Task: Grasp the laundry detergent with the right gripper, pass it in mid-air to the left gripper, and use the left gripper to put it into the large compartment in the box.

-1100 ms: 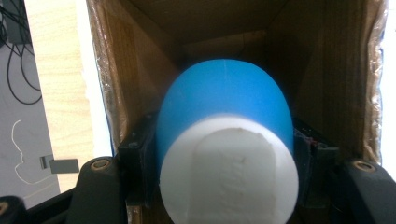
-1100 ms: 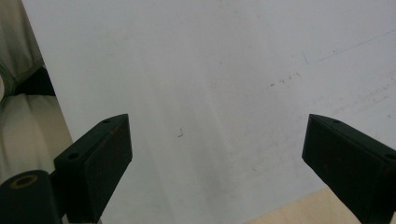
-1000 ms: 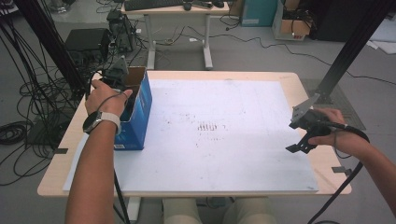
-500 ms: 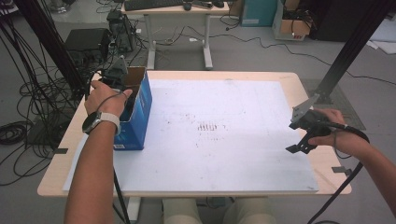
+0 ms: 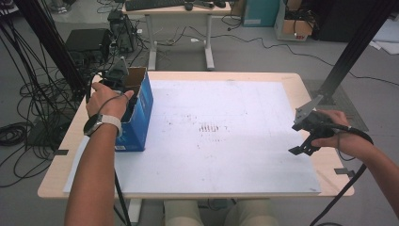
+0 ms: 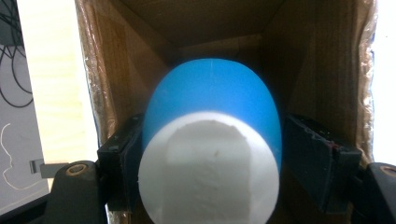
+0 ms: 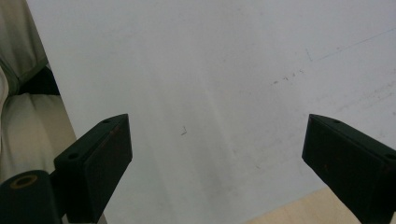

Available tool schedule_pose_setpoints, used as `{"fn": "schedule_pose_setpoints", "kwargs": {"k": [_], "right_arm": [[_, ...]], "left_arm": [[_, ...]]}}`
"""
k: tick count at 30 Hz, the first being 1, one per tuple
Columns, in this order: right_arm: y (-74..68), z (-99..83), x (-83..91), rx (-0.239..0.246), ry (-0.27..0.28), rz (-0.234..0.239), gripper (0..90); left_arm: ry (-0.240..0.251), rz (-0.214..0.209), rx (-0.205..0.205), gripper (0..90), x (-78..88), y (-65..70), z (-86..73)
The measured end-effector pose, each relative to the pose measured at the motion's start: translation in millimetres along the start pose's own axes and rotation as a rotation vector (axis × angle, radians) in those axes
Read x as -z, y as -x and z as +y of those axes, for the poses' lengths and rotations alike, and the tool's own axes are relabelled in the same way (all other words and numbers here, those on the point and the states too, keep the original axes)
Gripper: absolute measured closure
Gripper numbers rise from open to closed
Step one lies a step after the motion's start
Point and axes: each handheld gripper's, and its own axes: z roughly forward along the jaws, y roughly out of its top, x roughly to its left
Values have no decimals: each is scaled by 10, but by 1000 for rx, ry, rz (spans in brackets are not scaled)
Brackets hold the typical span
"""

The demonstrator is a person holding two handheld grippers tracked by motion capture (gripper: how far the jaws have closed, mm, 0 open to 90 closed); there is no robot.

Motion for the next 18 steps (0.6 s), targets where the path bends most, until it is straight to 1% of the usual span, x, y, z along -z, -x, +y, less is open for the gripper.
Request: {"fn": "schedule_pose_setpoints", "kwargs": {"k": [2,5,6,7,8,9,10,11,12,13,14,15,17,18], "right_arm": [[-3,-3,0,-4,1,1,84],[-2,-9,1,-4,0,0,84],[-3,-12,1,-4,1,1,84],[-6,-13,2,-7,-1,1,84],[-8,-14,0,-6,0,1,84],[-6,-17,0,-2,1,2,84],[-7,-18,3,-3,7,8,84],[-7,-19,6,0,10,10,84],[-3,-18,5,9,17,10,84],[-4,-18,7,9,16,10,83],[-13,-17,11,-2,13,10,83],[-6,-16,10,6,16,9,83],[-8,-14,18,0,12,10,83],[-8,-12,20,-1,12,9,83]], "left_arm": [[1,1,-9,262,4,-10,-2],[4,-8,-8,258,8,-23,-8],[4,-15,4,257,9,-19,-10],[7,-20,3,256,11,-26,-13],[12,-25,-7,255,14,-38,-17],[14,-36,1,254,20,-36,-22],[16,-44,-2,254,26,-46,-26],[15,-50,-14,253,40,-67,-33],[17,-54,-10,251,44,-71,-36],[22,-62,-11,250,53,-87,-46],[28,-68,-12,246,62,-95,-52],[31,-73,-15,239,80,-103,-58],[39,-93,-14,214,110,-116,-73],[42,-95,-15,192,125,-118,-77]]}}
